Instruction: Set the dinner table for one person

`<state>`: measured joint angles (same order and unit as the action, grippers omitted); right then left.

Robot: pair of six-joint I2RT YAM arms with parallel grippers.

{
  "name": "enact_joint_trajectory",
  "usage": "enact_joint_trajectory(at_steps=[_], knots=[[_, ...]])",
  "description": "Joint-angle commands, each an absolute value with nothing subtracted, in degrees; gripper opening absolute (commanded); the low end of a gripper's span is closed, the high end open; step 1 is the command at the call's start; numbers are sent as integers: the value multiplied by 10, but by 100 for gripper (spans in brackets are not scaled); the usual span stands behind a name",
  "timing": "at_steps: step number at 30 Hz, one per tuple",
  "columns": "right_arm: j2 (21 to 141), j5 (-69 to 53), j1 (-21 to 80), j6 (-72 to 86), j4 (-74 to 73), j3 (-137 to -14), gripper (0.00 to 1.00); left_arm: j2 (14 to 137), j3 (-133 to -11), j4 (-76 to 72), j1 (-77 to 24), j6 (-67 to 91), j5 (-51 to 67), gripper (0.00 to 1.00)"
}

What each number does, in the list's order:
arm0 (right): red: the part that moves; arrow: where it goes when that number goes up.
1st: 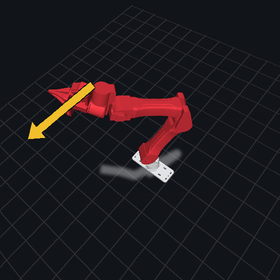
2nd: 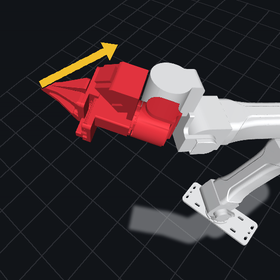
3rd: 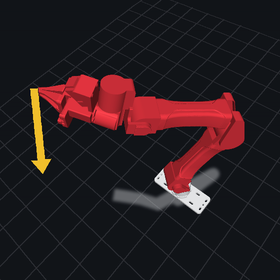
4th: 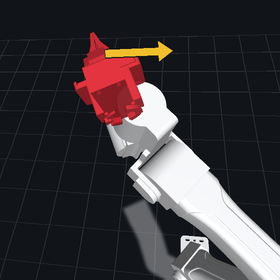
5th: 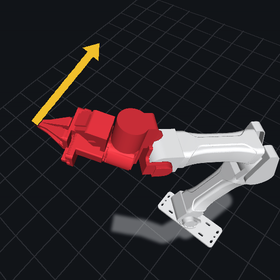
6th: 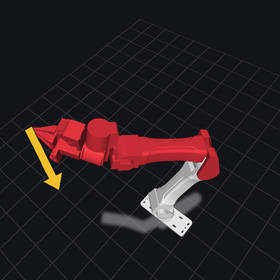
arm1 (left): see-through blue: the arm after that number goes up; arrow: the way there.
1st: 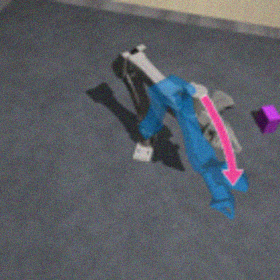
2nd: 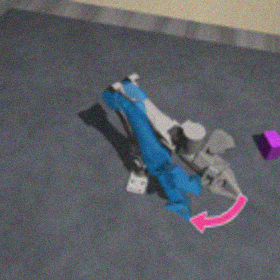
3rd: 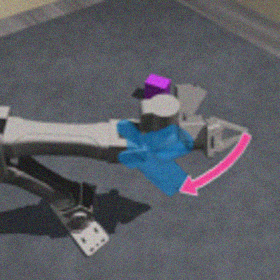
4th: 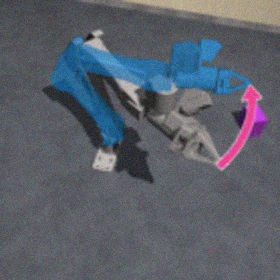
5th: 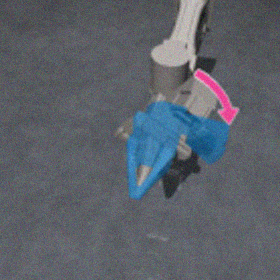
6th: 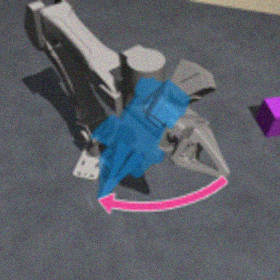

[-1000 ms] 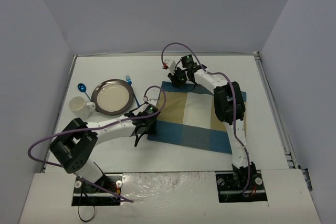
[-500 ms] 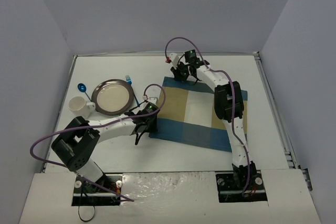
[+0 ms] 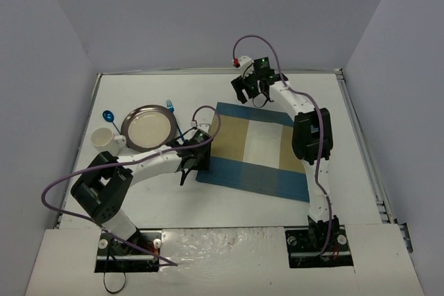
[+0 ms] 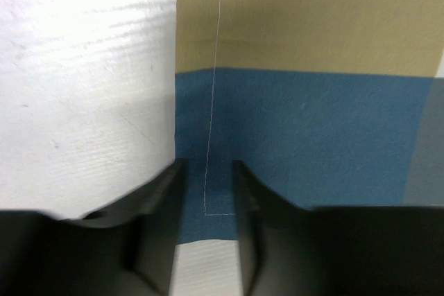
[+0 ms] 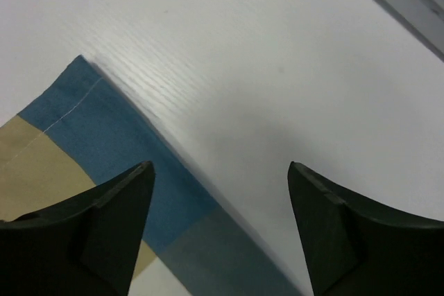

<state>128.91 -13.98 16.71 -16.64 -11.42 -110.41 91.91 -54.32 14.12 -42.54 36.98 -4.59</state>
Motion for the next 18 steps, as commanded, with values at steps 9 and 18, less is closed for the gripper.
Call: enact_joint_trajectory(at_steps=[9,18], knots=[[919,97,16,207,-74,-665,84,904,-671,121,-405,248,-81,63],[794,170,-24,272,-66,-476,82,1022,-756,86,-369,196,-47,70]])
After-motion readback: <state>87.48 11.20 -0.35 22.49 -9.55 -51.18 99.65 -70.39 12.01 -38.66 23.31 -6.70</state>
